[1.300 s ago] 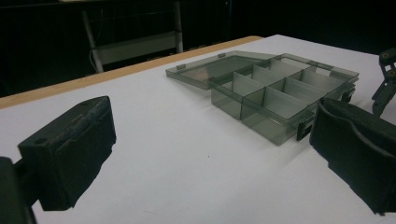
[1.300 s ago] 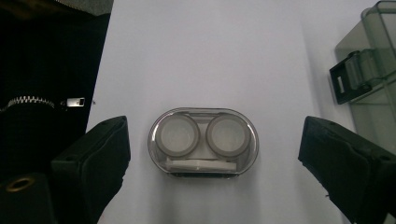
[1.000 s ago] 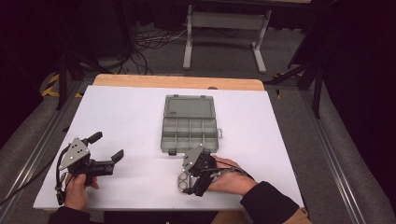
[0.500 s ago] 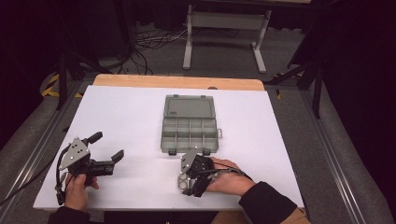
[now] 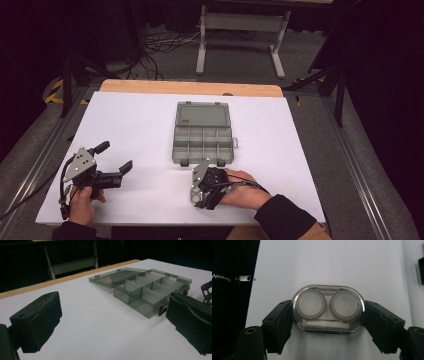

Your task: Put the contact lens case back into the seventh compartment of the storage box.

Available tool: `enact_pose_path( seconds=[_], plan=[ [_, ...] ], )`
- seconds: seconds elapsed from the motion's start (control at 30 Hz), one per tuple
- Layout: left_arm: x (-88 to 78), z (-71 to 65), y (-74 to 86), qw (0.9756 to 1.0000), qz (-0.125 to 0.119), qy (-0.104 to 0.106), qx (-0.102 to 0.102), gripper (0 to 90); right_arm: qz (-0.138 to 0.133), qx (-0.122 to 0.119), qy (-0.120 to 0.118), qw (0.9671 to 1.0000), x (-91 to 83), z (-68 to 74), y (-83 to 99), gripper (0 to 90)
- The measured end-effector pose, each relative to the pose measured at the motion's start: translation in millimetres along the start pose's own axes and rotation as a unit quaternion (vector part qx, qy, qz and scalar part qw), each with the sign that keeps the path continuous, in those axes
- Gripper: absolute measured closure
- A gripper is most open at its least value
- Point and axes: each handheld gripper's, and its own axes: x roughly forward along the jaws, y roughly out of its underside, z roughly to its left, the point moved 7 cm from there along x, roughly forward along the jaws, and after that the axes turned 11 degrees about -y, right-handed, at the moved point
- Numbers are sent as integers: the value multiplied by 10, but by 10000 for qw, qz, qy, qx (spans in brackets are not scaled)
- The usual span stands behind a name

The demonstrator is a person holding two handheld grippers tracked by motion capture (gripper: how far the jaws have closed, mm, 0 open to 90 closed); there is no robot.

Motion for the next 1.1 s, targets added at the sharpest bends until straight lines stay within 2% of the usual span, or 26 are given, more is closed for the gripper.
enact_pose_path(
  seconds=[0.37, 0.6, 0.63, 1.1],
  plan=[
    [0, -7, -5, 10000, -14, 15, 6, 13, -56, -67, 68, 9999, -39, 12, -12, 265],
    [-2, -3, -6, 10000, -17, 10, 18, 13, -229, -130, 166, 9995, -124, 9, -33, 265],
    [-1, -10, -6, 10000, -19, 13, -1, 13, -330, -138, 207, 9991, -161, 8, -44, 265],
    [-3, -8, -9, 10000, -36, 14, -18, 13, -808, -329, 403, 9954, -343, 24, -104, 265]
  ],
)
